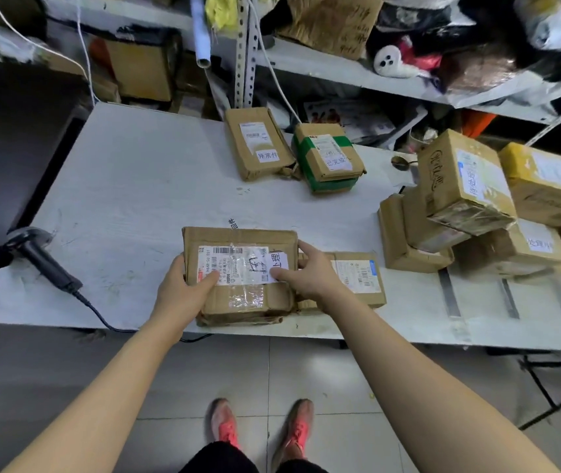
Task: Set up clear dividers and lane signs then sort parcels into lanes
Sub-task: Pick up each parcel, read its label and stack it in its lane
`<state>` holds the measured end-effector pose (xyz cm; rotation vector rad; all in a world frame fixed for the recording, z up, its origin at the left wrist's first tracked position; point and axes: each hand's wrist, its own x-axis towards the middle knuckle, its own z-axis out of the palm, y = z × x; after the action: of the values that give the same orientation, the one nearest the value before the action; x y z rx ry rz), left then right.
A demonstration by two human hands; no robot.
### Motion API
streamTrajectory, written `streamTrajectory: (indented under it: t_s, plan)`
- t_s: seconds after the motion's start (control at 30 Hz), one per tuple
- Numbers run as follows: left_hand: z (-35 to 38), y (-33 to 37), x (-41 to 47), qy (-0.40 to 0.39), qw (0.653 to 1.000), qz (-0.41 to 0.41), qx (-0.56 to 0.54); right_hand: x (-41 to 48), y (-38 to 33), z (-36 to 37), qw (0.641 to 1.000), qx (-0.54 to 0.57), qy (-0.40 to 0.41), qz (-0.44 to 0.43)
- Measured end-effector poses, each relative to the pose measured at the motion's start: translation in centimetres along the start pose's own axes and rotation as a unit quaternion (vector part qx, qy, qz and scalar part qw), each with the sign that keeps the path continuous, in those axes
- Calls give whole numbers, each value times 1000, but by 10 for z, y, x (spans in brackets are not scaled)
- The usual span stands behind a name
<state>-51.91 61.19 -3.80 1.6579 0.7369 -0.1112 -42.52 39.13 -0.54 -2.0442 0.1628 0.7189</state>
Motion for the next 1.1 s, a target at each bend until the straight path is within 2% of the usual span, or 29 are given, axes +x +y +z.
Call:
streamTrajectory:
  t_s: [0.17,0.33,0.57,0.83,1.1]
  plan:
    - [-12,11,-3,17,1000,9,-2,-7,-8,5,1000,7,8,-14]
    - [-29,40,-10,39,998,38,20,-26,-32,-2,997,73,9,-33]
    - [-31,105,-28,21,993,95,68,-63,-62,-42,989,128,30,-69]
    - [40,151,-70,-35,989,138,49,-113,-48,-132,984,124,90,-96]
    - [155,162,-126,-114,981,151,42,-155,25,-234,977,122,148,-97]
